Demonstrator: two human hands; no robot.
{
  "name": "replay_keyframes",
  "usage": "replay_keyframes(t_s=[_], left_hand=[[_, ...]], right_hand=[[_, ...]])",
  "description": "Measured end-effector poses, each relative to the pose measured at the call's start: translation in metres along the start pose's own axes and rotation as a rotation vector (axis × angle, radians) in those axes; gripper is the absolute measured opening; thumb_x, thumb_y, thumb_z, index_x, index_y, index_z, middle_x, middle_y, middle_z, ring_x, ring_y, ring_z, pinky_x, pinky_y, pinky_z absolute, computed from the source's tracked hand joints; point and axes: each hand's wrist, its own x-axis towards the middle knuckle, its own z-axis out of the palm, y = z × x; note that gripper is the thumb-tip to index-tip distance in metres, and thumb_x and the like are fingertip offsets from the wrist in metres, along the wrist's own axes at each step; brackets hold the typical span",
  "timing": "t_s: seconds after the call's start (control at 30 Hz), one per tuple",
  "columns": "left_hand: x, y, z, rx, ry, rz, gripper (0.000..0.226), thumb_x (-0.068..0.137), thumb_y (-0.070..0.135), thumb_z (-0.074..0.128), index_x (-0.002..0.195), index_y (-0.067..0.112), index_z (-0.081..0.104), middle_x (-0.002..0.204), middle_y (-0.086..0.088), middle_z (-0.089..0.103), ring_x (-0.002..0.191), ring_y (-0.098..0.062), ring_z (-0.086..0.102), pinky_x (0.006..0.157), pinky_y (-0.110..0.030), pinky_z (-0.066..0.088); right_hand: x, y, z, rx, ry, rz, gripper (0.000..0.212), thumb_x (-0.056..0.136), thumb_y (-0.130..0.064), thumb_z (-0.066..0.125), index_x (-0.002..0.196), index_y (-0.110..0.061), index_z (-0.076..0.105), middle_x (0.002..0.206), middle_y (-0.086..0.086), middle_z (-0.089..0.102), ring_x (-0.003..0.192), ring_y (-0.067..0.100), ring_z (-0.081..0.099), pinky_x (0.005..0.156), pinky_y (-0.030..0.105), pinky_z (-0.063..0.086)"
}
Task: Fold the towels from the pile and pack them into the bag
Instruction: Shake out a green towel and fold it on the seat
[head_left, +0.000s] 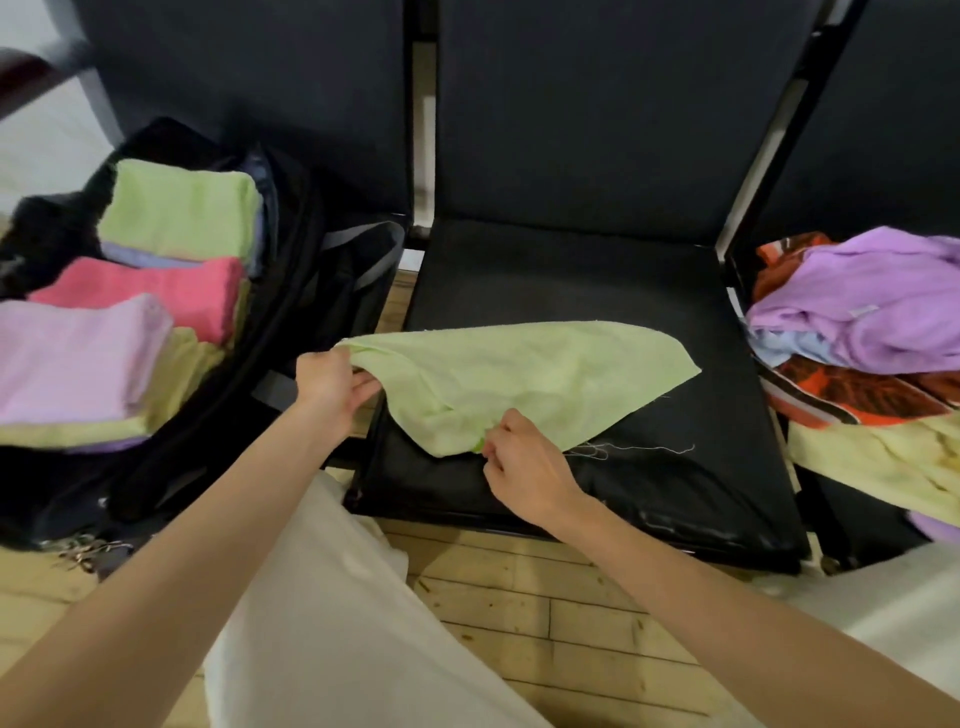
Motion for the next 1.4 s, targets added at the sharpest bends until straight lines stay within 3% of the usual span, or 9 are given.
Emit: replay_keyframes(t_s=[0.23, 0.5, 0.77, 0.87, 1.0, 1.13, 1.27, 1.33, 1.4], left_hand=[[-0.002, -0.001, -0.001, -0.047, -0.024, -0.032, 0.019, 0.101, 0.004, 0.036, 0.111, 0.0, 0.051, 0.099, -0.015, 0.063, 0.087, -0.027, 0.066, 0.068, -0.035, 0.056], [-0.004, -0.006, -0.001, -0.063, -0.003, -0.062, 0.017, 0.102, 0.007, 0.037, 0.111, 0.001, 0.05, 0.097, -0.014, 0.063, 0.084, -0.024, 0.066, 0.069, -0.034, 0.057], [-0.015, -0.002, -0.003, -0.104, 0.065, -0.055, 0.019, 0.099, 0.002, 0.039, 0.113, 0.0, 0.051, 0.096, -0.014, 0.063, 0.082, -0.023, 0.067, 0.065, -0.033, 0.057], [-0.022, 0.003, -0.006, -0.065, 0.064, -0.028, 0.024, 0.098, 0.001, 0.039, 0.118, -0.003, 0.053, 0.105, -0.018, 0.065, 0.086, -0.025, 0.069, 0.065, -0.033, 0.059], [-0.046, 0.004, -0.006, 0.099, -0.001, 0.061, 0.018, 0.101, 0.006, 0.037, 0.098, 0.004, 0.055, 0.103, -0.018, 0.065, 0.082, -0.023, 0.07, 0.064, -0.031, 0.06], [-0.066, -0.008, -0.007, 0.281, -0.029, 0.19, 0.012, 0.103, 0.014, 0.039, 0.107, 0.006, 0.047, 0.092, -0.016, 0.063, 0.069, -0.022, 0.071, 0.056, -0.031, 0.06], [-0.067, -0.028, -0.024, 0.578, -0.003, 0.37, 0.008, 0.101, 0.012, 0.041, 0.101, 0.007, 0.047, 0.082, -0.018, 0.065, 0.052, -0.015, 0.068, 0.054, -0.033, 0.059], [-0.064, -0.035, -0.033, 0.753, 0.004, 0.431, 0.009, 0.099, 0.013, 0.045, 0.096, 0.007, 0.05, 0.08, -0.017, 0.068, 0.049, -0.011, 0.066, 0.058, -0.037, 0.06], [-0.064, -0.039, -0.036, 0.886, -0.015, 0.471, 0.009, 0.097, 0.013, 0.048, 0.093, 0.006, 0.053, 0.08, -0.013, 0.069, 0.048, -0.009, 0.064, 0.055, -0.028, 0.058]], right_hand=[[0.007, 0.0, 0.003, -0.041, 0.066, 0.004, 0.014, 0.088, -0.011, 0.053, 0.099, -0.009, 0.06, 0.109, 0.003, 0.046, 0.09, 0.018, 0.052, 0.065, 0.031, 0.051], [0.019, 0.0, 0.002, -0.15, -0.013, -0.003, 0.032, 0.093, -0.035, 0.053, 0.106, -0.007, 0.061, 0.112, 0.005, 0.047, 0.099, 0.02, 0.051, 0.066, 0.029, 0.047], [0.03, -0.011, -0.011, -0.204, -0.15, 0.01, 0.019, 0.086, -0.018, 0.059, 0.1, -0.005, 0.058, 0.104, 0.009, 0.048, 0.096, 0.027, 0.053, 0.065, 0.032, 0.039], [0.018, -0.005, -0.03, -0.215, -0.192, -0.028, 0.013, 0.083, -0.018, 0.062, 0.081, -0.011, 0.051, 0.092, 0.005, 0.042, 0.089, 0.027, 0.056, 0.062, 0.031, 0.038], [-0.014, 0.026, -0.053, -0.254, -0.12, -0.003, 0.014, 0.086, -0.017, 0.056, 0.08, -0.005, 0.054, 0.092, 0.006, 0.041, 0.082, 0.028, 0.055, 0.062, 0.032, 0.041], [-0.046, 0.065, -0.069, -0.215, 0.015, 0.018, 0.019, 0.089, -0.017, 0.053, 0.089, -0.005, 0.068, 0.096, 0.006, 0.048, 0.075, 0.026, 0.055, 0.062, 0.03, 0.04], [-0.073, 0.097, -0.075, -0.222, 0.159, -0.037, 0.008, 0.081, -0.009, 0.062, 0.078, -0.006, 0.069, 0.09, 0.006, 0.057, 0.075, 0.027, 0.059, 0.055, 0.026, 0.039], [-0.083, 0.107, -0.07, -0.251, 0.144, -0.069, 0.007, 0.079, -0.006, 0.063, 0.076, -0.004, 0.069, 0.086, 0.007, 0.056, 0.073, 0.027, 0.059, 0.054, 0.025, 0.038], [-0.087, 0.11, -0.061, -0.286, 0.078, -0.093, 0.011, 0.082, -0.004, 0.059, 0.084, -0.003, 0.07, 0.091, 0.007, 0.056, 0.077, 0.027, 0.058, 0.058, 0.028, 0.041]])
